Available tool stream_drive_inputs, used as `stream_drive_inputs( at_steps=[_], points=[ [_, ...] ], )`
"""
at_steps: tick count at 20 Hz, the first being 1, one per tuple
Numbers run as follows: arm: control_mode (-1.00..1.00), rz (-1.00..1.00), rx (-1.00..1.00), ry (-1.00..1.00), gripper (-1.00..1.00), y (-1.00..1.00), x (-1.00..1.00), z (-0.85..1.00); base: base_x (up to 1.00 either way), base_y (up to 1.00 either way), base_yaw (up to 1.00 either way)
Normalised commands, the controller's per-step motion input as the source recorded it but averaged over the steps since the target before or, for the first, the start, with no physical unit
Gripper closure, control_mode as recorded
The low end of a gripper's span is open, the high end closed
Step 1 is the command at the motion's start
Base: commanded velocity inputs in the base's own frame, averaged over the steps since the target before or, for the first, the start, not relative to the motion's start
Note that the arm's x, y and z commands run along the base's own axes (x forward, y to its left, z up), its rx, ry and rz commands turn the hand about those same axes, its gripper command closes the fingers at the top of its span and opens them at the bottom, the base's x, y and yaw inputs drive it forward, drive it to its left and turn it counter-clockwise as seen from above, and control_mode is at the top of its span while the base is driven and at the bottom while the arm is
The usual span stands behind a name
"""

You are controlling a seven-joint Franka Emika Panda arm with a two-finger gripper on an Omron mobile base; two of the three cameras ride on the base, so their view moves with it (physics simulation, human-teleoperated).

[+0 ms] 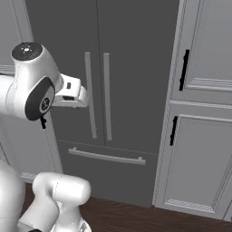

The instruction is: Grab a lemon wedge from the fridge and one ice cube from the ice bowl, and put them in the glass of lemonade.

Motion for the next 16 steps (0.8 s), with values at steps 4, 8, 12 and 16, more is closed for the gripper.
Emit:
stream_drive_inputs(
  at_steps=[4, 8, 12, 16],
  points=[
    [-1.0, -0.07, 0.0, -0.02, -1.0, 0.16, 1.0, -0.84, 0.0, 0.0, 0.0],
    [-1.0, -0.09, -0.01, 0.01, -1.0, 0.16, 1.0, -0.95, 0.0, 0.0, 0.0],
    [-1.0, -0.08, 0.0, -0.01, -1.0, -0.01, 1.0, -0.31, 0.0, 0.0, 0.0],
    [-1.0, -0.01, 0.0, -0.01, -1.0, -0.06, 0.98, 0.52, 0.0, 0.0, 0.0]
  ],
)
